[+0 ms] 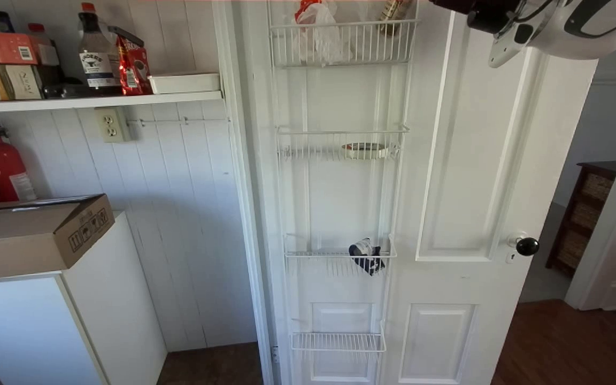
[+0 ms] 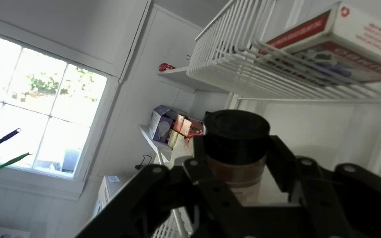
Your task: Remove the container from the third rack from the top and put it in the second rack from the top
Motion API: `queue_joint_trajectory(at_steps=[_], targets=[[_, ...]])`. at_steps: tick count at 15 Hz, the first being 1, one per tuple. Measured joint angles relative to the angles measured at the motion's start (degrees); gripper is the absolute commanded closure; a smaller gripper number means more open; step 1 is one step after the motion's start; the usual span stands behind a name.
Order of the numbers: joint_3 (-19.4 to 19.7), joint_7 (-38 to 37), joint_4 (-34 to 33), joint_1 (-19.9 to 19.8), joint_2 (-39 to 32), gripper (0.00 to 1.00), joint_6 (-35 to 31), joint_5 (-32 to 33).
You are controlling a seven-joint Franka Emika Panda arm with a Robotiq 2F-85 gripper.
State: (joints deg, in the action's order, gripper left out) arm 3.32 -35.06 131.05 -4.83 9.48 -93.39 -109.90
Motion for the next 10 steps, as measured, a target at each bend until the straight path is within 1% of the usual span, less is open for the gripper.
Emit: queue_joint_trajectory(at_steps=[7, 10], targets=[[-2.44, 0.55, -0.54, 1.32, 2.67, 0.76, -11.94, 0.56], [-3.26, -0.74, -1.07, 1.53, 3.54, 0.76, -16.04, 2.32]])
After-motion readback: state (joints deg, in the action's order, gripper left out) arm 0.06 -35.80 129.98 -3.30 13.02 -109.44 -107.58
